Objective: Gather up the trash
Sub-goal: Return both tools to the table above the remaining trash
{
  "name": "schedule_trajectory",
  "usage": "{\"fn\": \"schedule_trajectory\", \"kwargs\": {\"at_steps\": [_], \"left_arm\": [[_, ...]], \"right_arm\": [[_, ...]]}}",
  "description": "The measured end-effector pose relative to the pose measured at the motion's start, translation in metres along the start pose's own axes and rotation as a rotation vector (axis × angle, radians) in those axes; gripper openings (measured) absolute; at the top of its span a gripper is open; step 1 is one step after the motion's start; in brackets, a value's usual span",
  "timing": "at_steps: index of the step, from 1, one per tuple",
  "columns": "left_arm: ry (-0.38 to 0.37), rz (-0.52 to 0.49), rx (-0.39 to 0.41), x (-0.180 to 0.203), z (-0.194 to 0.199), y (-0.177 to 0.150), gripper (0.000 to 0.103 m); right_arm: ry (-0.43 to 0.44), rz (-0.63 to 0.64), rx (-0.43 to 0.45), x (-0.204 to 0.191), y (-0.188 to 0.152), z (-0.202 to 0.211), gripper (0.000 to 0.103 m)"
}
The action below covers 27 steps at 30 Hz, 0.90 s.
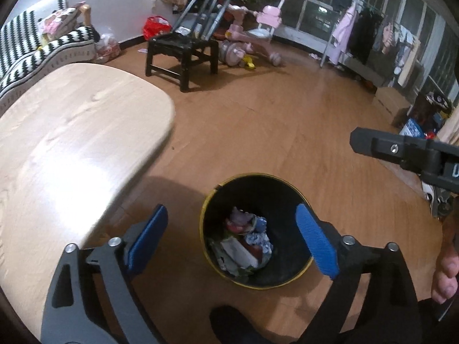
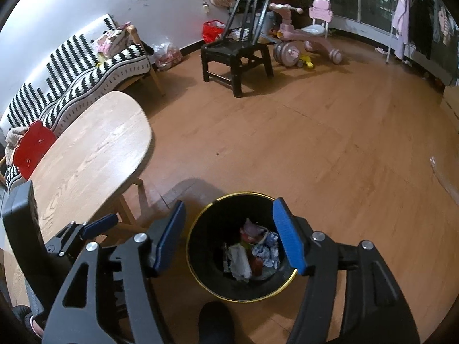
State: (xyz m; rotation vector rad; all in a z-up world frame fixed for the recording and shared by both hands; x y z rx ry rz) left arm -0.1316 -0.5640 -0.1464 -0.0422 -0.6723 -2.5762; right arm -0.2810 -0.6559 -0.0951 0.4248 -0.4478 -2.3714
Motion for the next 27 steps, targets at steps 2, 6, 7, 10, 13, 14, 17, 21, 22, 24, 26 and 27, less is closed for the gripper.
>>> {"fn": "schedule_trajectory", "kwargs": {"at_steps": [2,6,7,10,13,14,17,21,22,24,26,27], "left_arm": [[0.022,0.016,0.022,-0.015,0.013,-0.002,0.092],[0.103,0.073,0.06,-0.063,0.05,-0.008,0.093],[0.121,0.095,0.076,-0.078,0.061,-0.012,0.094],[0.205,0.167,0.104,-0.131,0.098,-0.028,0.095],[0.261,0.237,0.121,-0.179,0.129,-0.047,0.095],[0.287,0.271,0.124,-0.199,0.14,-0.057,0.095],[0.349,0.364,0.126,-0.251,0.169,-0.088,0.095],[0.437,0.483,0.119,-0.315,0.207,-0.138,0.095],[0.453,0.509,0.12,-0.328,0.217,-0.149,0.095],[0.485,0.558,0.125,-0.351,0.234,-0.173,0.095],[0.505,0.606,0.128,-0.372,0.25,-0.196,0.095],[0.511,0.623,0.129,-0.38,0.255,-0.203,0.095]], "right_arm": [[0.016,0.021,0.008,-0.016,0.005,0.003,0.062],[0.058,0.106,0.03,-0.068,0.013,0.011,0.065],[0.064,0.127,0.043,-0.08,0.016,0.014,0.071],[0.109,0.208,0.065,-0.133,0.017,0.022,0.073],[0.177,0.299,0.071,-0.19,0.013,0.028,0.073],[0.194,0.324,0.07,-0.208,0.011,0.029,0.073],[0.259,0.411,0.066,-0.275,0.003,0.031,0.073],[0.334,0.517,0.056,-0.361,-0.013,0.028,0.073],[0.347,0.537,0.053,-0.38,-0.015,0.027,0.073],[0.37,0.581,0.038,-0.414,-0.026,0.022,0.073],[0.386,0.628,0.023,-0.448,-0.038,0.016,0.073],[0.394,0.652,0.019,-0.464,-0.045,0.014,0.073]]}}
Point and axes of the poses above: each gripper's, at about its wrist camera, not at the fingertips, and z roughly against the way its jaws point, x to its right, y to its top, the point moved 7 cm from there along -z, roughly the way its jaws point, and after that the axes turned 12 degrees about -x, right-handed, at the moved point
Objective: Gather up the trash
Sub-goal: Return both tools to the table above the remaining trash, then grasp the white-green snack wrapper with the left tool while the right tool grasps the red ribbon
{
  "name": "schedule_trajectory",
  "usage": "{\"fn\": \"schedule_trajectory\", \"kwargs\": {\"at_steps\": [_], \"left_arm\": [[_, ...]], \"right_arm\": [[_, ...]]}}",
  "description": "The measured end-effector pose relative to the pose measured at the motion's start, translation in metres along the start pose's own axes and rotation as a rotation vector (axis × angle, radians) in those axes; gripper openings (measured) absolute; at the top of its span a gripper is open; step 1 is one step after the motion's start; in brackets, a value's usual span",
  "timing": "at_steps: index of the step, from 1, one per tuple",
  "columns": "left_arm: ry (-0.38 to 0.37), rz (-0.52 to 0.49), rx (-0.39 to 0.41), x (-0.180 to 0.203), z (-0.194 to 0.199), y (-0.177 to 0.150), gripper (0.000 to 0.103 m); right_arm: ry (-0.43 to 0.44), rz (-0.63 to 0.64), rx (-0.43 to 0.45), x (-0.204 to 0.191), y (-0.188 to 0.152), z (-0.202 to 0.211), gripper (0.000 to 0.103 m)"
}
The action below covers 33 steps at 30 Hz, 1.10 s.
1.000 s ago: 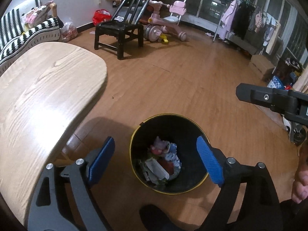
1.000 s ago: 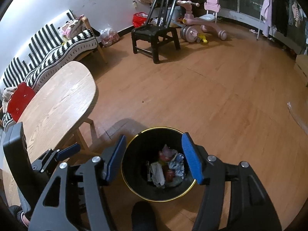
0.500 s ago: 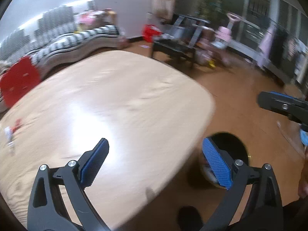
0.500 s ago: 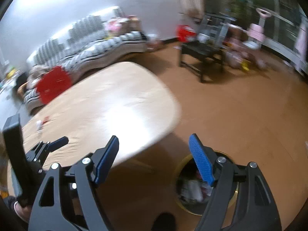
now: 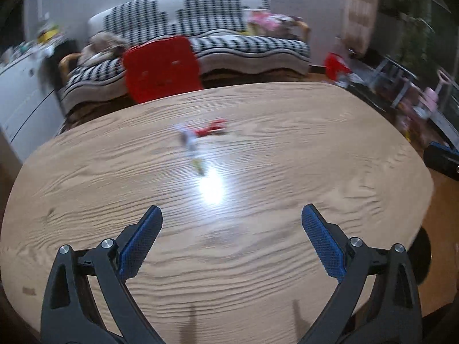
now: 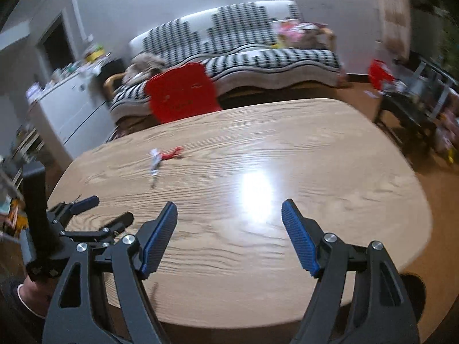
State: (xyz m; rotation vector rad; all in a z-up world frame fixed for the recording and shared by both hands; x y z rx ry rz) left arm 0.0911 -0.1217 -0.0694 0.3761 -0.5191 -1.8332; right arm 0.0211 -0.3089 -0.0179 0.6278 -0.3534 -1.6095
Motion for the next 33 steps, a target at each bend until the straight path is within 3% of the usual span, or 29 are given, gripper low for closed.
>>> {"fn": "schedule_trajectory", "kwargs": {"at_steps": [5,10,15,27,33], "left_arm": [[0.028,0.066,0.003,-0.05,0.002,-0.006,0.095],[0.021,0.096,-0.002,-0.06,0.0,-0.007,0.095],[-0.001,0.09,-0.017,-0.047,-0.017,0.006,0.095],[0.019,0.176,-0.092,-0.052,-0.114,0.06,0.094],[0.024,0.166,-0.104,-0.054,-0.133,0.072,0.069]], "right_arm": [[0.032,0.058,-0.021,-0.042,0.016,-0.032,0.073],[0.053,0.068,-0.043,-0.061,0.023,-0.053,0.073],[0.054,0.072,-0.059,-0.057,0.034,-0.072,0.073],[0.014,-0.001,-0.119,-0.013,0.065,-0.138,0.073],[0.038,0.007,-0.139,-0.018,0.081,-0.173,0.073]]}}
Point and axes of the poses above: each gripper's, at about its wrist camera, not at the fingertips, and z roughly against the way its jaws point, x to its right, y to its top, the point moved 7 cm from there along -z, roughly the way its jaws point, and after that the axes turned 12 degrees about -x, right-handed, at the moved point
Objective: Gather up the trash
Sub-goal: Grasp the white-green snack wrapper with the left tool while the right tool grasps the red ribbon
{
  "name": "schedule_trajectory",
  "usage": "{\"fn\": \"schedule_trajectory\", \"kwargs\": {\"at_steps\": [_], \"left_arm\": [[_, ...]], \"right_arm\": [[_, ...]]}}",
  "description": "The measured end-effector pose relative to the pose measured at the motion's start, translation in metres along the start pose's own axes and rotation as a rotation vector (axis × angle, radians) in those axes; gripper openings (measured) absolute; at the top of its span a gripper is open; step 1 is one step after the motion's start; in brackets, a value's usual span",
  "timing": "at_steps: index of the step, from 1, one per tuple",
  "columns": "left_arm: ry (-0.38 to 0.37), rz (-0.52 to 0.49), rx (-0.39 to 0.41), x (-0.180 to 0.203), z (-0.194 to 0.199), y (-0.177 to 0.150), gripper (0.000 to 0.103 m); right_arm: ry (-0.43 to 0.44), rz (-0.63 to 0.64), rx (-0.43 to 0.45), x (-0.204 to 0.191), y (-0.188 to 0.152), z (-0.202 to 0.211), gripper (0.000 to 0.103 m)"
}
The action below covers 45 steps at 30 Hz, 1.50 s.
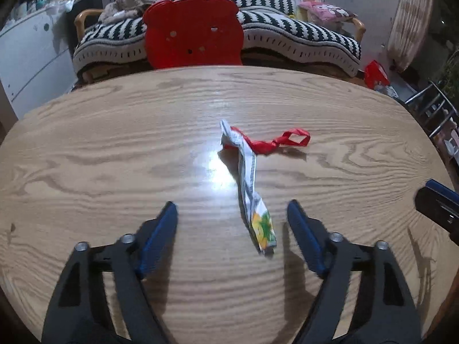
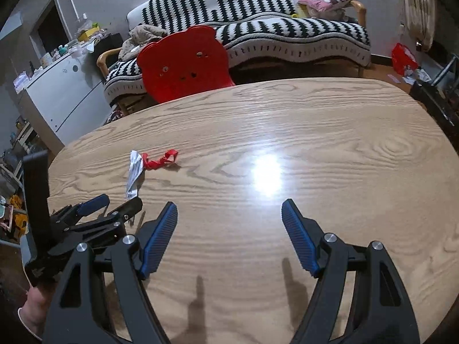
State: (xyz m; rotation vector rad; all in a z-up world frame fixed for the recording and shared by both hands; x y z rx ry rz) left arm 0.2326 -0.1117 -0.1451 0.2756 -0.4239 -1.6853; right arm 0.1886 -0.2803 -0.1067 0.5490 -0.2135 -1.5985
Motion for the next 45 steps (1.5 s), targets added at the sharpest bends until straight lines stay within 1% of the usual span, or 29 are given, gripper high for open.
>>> {"fn": "schedule_trajectory", "kwargs": {"at_steps": [1,2,3,4,5,7,10,12,13,15,18,20,25,27,29,32,34,35,36,37,40,45], "left_arm": [[0.001,-0.01,0.002,0.001,0.0,0.002,0.061],[-0.004,-0.023,0.006,0.002,0.0,0.003,0.045],[-0.002,-0.035,0.005,0.003,0.0,0.004,0.036],[-0.002,-0.046,0.0,0.003,0.0,0.003,0.019],[-0.017,-0.052,-0.009,0.003,0.001,0.002,0.013],[-0.035,-0.051,-0.008,-0.001,0.004,-0.001,0.013],[-0.032,-0.054,-0.004,-0.014,0.013,-0.007,0.012],[-0.059,-0.048,-0.009,-0.024,0.019,-0.01,0.012],[-0.056,-0.048,-0.007,-0.027,0.022,-0.011,0.012],[-0.053,-0.051,0.001,-0.036,0.028,-0.013,0.012],[-0.052,-0.035,0.006,-0.051,0.036,-0.016,0.012],[-0.048,-0.022,0.01,-0.061,0.041,-0.018,0.012],[-0.04,0.0,0.025,-0.084,0.054,-0.025,0.012],[-0.037,0.006,0.027,-0.092,0.057,-0.027,0.012],[-0.035,0.016,0.026,-0.099,0.058,-0.028,0.012],[-0.029,0.035,0.023,-0.11,0.057,-0.028,0.012],[-0.028,0.044,0.023,-0.114,0.057,-0.028,0.012],[-0.028,0.046,0.021,-0.115,0.057,-0.028,0.012],[-0.028,0.046,0.02,-0.116,0.057,-0.028,0.012],[-0.027,0.044,0.021,-0.116,0.057,-0.028,0.012],[-0.026,0.039,0.019,-0.115,0.056,-0.028,0.012],[-0.021,0.035,0.013,-0.112,0.056,-0.027,0.012]], "right_arm": [[0.005,0.005,-0.004,-0.003,0.002,-0.004,0.073],[0.015,0.014,-0.011,-0.006,0.005,-0.01,0.073],[0.02,0.025,-0.02,-0.01,0.008,-0.016,0.073],[0.019,0.038,-0.026,-0.014,0.012,-0.022,0.073],[0.015,0.05,-0.031,-0.018,0.014,-0.028,0.073],[0.01,0.068,-0.045,-0.025,0.02,-0.04,0.073],[0.022,0.094,-0.078,-0.035,0.027,-0.059,0.073],[0.025,0.128,-0.097,-0.046,0.029,-0.071,0.073],[0.031,0.149,-0.109,-0.053,0.03,-0.076,0.073],[0.013,0.191,-0.104,-0.065,0.031,-0.08,0.073],[0.02,0.25,-0.108,-0.086,0.031,-0.086,0.073],[0.01,0.27,-0.106,-0.097,0.031,-0.091,0.073],[0.027,0.281,-0.099,-0.122,0.038,-0.1,0.073],[0.027,0.283,-0.099,-0.132,0.04,-0.104,0.077],[0.01,0.292,-0.095,-0.141,0.043,-0.109,0.083],[0.003,0.298,-0.092,-0.151,0.044,-0.114,0.084],[-0.02,0.305,-0.087,-0.156,0.046,-0.117,0.083],[-0.033,0.306,-0.083,-0.157,0.046,-0.118,0.077],[-0.039,0.308,-0.077,-0.159,0.047,-0.118,0.074],[-0.041,0.307,-0.071,-0.16,0.047,-0.118,0.069],[-0.035,0.299,-0.069,-0.161,0.045,-0.116,0.061],[-0.01,0.259,-0.083,-0.148,0.037,-0.106,0.057]]}}
Point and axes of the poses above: each gripper's, at about its wrist camera, not at the fingertips, and z roughly against the way its jaws point, x to its right, y to its top, the point moved 7 cm from there along -z, roughly the way its jaws point, and after that the axes turned 12 degrees about -x, right-handed, at the moved point
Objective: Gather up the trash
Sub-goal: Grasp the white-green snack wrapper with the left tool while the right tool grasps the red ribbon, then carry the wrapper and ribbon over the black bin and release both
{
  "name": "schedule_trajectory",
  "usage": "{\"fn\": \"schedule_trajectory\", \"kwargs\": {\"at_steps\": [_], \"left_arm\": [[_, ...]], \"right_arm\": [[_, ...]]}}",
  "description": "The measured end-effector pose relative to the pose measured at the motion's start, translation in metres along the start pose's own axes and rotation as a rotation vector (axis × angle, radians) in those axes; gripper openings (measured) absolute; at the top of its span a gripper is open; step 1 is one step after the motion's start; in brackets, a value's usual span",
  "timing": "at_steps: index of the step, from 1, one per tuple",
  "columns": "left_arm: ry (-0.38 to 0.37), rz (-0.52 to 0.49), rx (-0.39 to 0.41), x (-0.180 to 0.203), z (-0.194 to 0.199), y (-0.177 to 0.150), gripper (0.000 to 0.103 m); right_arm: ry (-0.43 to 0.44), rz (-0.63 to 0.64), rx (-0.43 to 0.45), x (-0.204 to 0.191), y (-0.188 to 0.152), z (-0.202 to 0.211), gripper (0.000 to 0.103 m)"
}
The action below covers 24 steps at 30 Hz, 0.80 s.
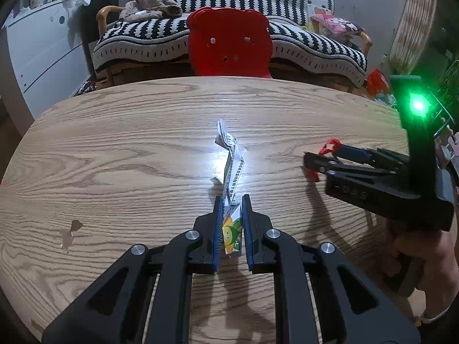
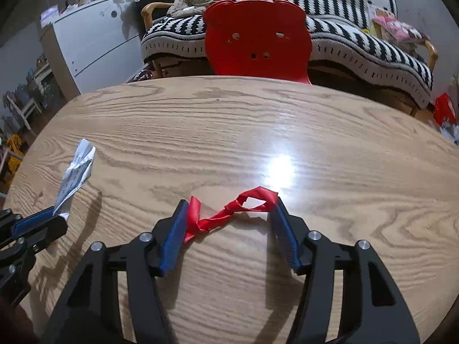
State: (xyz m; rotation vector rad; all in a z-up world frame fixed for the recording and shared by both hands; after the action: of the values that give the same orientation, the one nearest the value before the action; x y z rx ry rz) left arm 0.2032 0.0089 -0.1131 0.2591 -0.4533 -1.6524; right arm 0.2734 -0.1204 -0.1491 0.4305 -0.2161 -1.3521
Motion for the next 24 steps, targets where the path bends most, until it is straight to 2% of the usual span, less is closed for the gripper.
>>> {"fn": "schedule_trajectory", "kwargs": {"at_steps": [6,12,20,24], "left_arm": [[0.002,-0.022,0.0,0.013,0.004,-0.003,0.012],[-0.023,-0.077,0.018,0.052,0.018,-0.007,0.012],[-0.081,-0.184,0.043,0.134,0.038,-0.024,0.012],[-0.141,-0.26,0.047,0.194,0.05,-0.038,0.012]], "right_arm": [[-0.017,-0.048,0.035,0.022,-0.018,0.037,0.056],[-0.075,-0.056,0.07,0.046,-0.052,0.088,0.056],[-0.169,-0.134,0.143,0.113,-0.132,0.186,0.056],[-0.216,-0.208,0.169,0.16,-0.186,0.233,0.056]]}}
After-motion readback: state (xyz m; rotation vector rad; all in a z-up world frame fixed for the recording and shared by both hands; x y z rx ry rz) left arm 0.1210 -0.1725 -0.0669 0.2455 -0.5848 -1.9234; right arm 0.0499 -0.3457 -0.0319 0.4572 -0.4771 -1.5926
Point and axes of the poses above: each gripper's, at about its wrist camera, not at the fingertips, and z roughly against the way its jaws point, x to its right, y to its top, the point moved 7 cm from there along -z, roughly the way its jaws point, and after that the axes turned 12 degrees about -x, right-handed, at the moved point
